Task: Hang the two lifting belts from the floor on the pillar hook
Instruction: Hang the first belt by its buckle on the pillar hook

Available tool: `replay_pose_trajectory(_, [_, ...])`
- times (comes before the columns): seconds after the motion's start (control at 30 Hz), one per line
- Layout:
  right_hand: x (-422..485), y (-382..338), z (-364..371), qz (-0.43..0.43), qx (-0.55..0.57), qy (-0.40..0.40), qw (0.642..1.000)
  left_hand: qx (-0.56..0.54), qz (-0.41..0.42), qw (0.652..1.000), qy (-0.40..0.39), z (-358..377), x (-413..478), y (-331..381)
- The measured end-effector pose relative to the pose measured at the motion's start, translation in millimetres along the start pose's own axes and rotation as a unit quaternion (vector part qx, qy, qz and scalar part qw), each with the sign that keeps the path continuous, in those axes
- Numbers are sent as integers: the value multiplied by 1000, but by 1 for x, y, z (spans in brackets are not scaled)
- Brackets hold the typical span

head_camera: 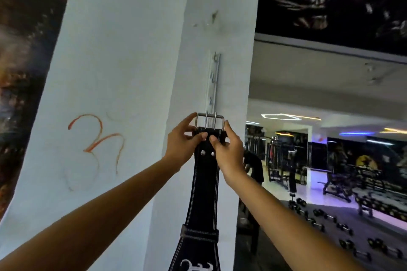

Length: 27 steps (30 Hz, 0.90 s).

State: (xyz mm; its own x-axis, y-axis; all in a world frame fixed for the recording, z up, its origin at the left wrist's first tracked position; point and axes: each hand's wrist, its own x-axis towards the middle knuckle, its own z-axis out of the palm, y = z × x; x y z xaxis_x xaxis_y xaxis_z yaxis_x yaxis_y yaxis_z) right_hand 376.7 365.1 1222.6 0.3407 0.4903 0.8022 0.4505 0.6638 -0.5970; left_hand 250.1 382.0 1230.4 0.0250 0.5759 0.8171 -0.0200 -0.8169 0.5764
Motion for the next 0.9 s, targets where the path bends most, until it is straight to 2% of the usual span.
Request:
replay_pose_trajectory(0.17, [59, -26, 9, -4, 10, 10, 1000, -12, 0, 1000, 12, 11, 66, 11])
replay_pose_trajectory(0.5, [85, -3, 29, 45, 6, 15, 999, -6, -67, 997, 26, 25, 91, -20])
replay_pose_trajectory(0.63, [89, -1, 34, 44, -26, 12, 999, 5, -63, 998, 18, 27, 92, -20])
replay_pose_trajectory(0.77, [90, 1, 38, 44, -75, 2, 996, 62, -36, 997, 7, 27, 90, -19])
replay_pose_trajectory(0.9, [90, 6, 37, 34, -124, -27, 991, 91, -47, 995, -11, 24, 92, -19])
